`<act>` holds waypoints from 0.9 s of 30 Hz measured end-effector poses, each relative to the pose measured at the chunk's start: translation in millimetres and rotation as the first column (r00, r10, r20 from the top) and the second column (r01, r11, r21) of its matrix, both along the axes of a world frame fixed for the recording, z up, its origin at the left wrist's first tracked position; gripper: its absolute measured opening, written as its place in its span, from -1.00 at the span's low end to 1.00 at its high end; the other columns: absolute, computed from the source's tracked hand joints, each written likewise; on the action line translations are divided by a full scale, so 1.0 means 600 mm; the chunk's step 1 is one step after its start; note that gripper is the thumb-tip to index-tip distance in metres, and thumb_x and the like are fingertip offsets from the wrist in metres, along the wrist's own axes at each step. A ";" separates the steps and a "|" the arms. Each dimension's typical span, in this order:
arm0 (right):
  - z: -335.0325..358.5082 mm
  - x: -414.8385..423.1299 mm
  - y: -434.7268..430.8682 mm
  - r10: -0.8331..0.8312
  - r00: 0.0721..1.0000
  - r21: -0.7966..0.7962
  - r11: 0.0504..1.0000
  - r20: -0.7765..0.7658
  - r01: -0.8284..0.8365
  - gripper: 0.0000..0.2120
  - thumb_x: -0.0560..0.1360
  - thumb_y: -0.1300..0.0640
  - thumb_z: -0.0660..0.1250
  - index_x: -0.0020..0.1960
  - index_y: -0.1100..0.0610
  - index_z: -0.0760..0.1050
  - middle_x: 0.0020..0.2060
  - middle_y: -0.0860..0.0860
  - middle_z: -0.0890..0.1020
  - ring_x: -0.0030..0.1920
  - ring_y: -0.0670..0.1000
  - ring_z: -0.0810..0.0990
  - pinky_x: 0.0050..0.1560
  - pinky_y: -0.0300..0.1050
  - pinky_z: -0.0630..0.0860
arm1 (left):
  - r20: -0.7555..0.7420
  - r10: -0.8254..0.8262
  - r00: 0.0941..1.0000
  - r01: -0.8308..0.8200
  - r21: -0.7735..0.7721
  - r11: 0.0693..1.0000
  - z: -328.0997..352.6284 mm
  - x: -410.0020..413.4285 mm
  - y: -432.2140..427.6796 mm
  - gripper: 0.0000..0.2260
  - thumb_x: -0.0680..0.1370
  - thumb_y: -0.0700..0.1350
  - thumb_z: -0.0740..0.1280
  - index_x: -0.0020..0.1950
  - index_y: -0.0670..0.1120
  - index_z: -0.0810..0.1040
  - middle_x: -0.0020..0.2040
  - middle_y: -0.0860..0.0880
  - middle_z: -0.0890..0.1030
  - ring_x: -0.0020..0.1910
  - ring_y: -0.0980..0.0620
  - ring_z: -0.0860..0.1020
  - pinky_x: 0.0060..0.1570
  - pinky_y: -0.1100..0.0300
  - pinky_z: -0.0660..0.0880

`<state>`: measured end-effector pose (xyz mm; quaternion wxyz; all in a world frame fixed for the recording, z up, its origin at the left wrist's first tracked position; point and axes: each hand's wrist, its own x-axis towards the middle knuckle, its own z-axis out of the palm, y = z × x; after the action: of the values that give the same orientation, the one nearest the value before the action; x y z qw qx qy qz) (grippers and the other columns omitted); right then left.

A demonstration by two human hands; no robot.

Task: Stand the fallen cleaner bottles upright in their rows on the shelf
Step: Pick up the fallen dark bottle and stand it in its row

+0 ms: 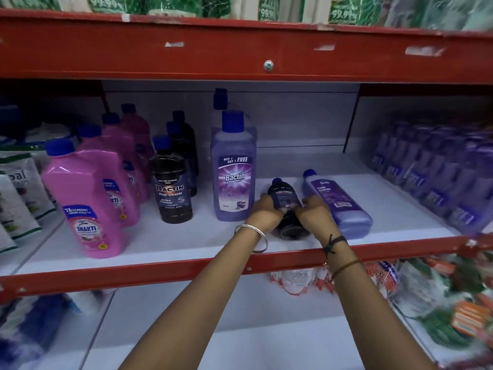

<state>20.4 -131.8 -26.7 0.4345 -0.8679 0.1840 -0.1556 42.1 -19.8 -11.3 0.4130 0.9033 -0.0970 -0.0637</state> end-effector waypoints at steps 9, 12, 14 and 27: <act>0.013 -0.053 0.021 0.067 0.963 0.252 0.958 0.263 -0.136 -0.70 0.39 0.03 0.43 0.03 0.18 0.54 -0.13 0.06 0.66 -0.09 0.08 0.65 0.00 0.02 0.60 | 0.215 -0.057 0.975 0.118 -0.283 0.952 0.008 -0.070 0.069 -0.55 0.43 -0.29 0.40 0.29 -0.12 0.40 0.07 -0.03 0.54 0.03 0.00 0.55 0.08 0.14 0.50; 0.029 -0.077 0.049 0.127 0.925 0.231 0.948 0.358 -0.220 -0.81 0.42 0.15 0.42 -0.01 0.10 0.48 -0.21 -0.10 0.58 -0.20 -0.12 0.58 -0.15 -0.22 0.51 | 0.273 -0.032 0.962 0.130 -0.353 0.927 0.006 -0.088 0.101 -0.50 0.39 -0.31 0.41 0.28 -0.01 0.42 0.17 -0.04 0.56 0.07 -0.04 0.60 0.15 0.00 0.56; 0.033 -0.086 0.076 0.172 0.898 0.234 0.930 0.405 -0.284 -0.77 0.41 0.19 0.43 0.03 0.13 0.47 -0.15 -0.07 0.59 -0.18 -0.11 0.60 -0.15 -0.23 0.53 | 0.287 0.004 0.958 0.114 -0.392 0.913 0.006 -0.099 0.133 -0.44 0.39 -0.35 0.39 0.33 0.00 0.38 0.19 0.01 0.52 0.09 -0.01 0.59 0.15 0.06 0.55; 0.013 -0.061 0.301 0.357 0.810 0.209 0.845 0.465 -0.492 -0.62 0.38 0.19 0.45 0.14 0.15 0.41 0.03 0.00 0.60 0.03 0.02 0.60 0.05 -0.06 0.59 | 0.460 0.213 0.862 -0.040 -0.357 0.933 -0.028 -0.104 0.354 -0.41 0.36 -0.45 0.30 0.31 -0.07 0.28 0.17 0.00 0.55 0.12 -0.03 0.56 0.10 -0.03 0.55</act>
<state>-16.5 48.7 -19.1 0.6215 -0.7524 -0.0898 -0.1991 -20.4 192.8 -27.8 0.5256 0.8102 -0.1480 0.2131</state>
